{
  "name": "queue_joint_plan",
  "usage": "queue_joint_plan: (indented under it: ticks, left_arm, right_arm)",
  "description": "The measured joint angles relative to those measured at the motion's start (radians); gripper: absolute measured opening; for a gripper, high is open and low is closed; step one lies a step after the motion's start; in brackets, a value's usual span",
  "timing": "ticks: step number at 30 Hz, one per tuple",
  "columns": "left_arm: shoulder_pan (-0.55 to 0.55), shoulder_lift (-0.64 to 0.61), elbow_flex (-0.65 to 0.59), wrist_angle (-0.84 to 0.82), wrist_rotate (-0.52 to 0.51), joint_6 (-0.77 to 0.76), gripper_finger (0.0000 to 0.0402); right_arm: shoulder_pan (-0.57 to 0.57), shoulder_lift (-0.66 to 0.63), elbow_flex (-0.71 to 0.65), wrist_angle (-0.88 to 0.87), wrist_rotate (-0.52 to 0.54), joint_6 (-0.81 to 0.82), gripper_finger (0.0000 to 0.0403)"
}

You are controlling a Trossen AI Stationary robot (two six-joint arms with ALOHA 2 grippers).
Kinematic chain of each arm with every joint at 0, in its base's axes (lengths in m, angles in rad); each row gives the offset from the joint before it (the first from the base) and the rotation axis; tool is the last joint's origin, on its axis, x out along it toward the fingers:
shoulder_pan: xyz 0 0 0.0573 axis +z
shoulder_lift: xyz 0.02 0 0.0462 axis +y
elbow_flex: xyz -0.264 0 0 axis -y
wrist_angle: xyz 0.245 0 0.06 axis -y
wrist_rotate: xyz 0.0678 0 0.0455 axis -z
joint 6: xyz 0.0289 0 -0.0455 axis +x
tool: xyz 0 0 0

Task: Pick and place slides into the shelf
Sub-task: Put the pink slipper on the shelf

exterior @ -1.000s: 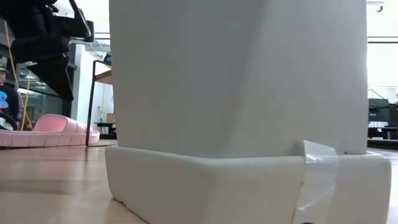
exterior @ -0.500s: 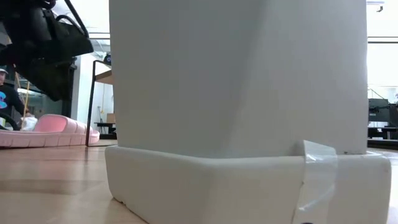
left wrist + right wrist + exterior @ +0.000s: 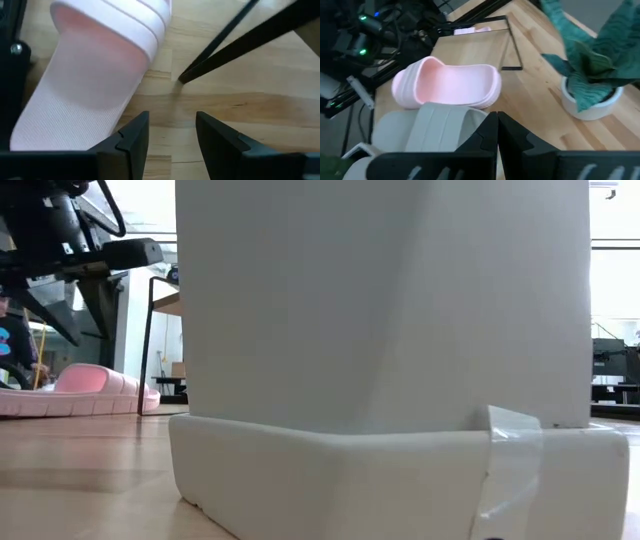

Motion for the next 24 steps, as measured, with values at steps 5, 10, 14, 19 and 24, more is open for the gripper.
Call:
queue_joint_plan:
  ticks: [5,10,14,19,24]
  left_arm:
    - [0.000,0.000,0.000,0.028,-0.002,-0.022,0.0154]
    - [-0.010,0.000,0.000,0.077,-0.006,-0.025,0.0148]
    - [-0.061,0.000,0.000,0.040,-0.010,-0.126,0.0142]
    - [-0.098,0.000,0.000,0.016,-0.014,-0.168,0.0134]
    - [-0.085,-0.016,0.001,0.040,-0.033,-0.169,0.0132]
  right_arm:
    - [0.000,0.000,0.000,0.000,-0.023,-0.012,0.0000]
    - [0.000,0.000,0.000,-0.002,-0.027,-0.029,0.0000]
    - [0.000,0.000,0.000,-0.010,-0.034,-0.031,0.0000]
    - [0.000,0.000,0.000,-0.015,-0.049,-0.040,0.0000]
    - [0.000,0.000,0.000,-0.016,-0.050,-0.047,0.0000]
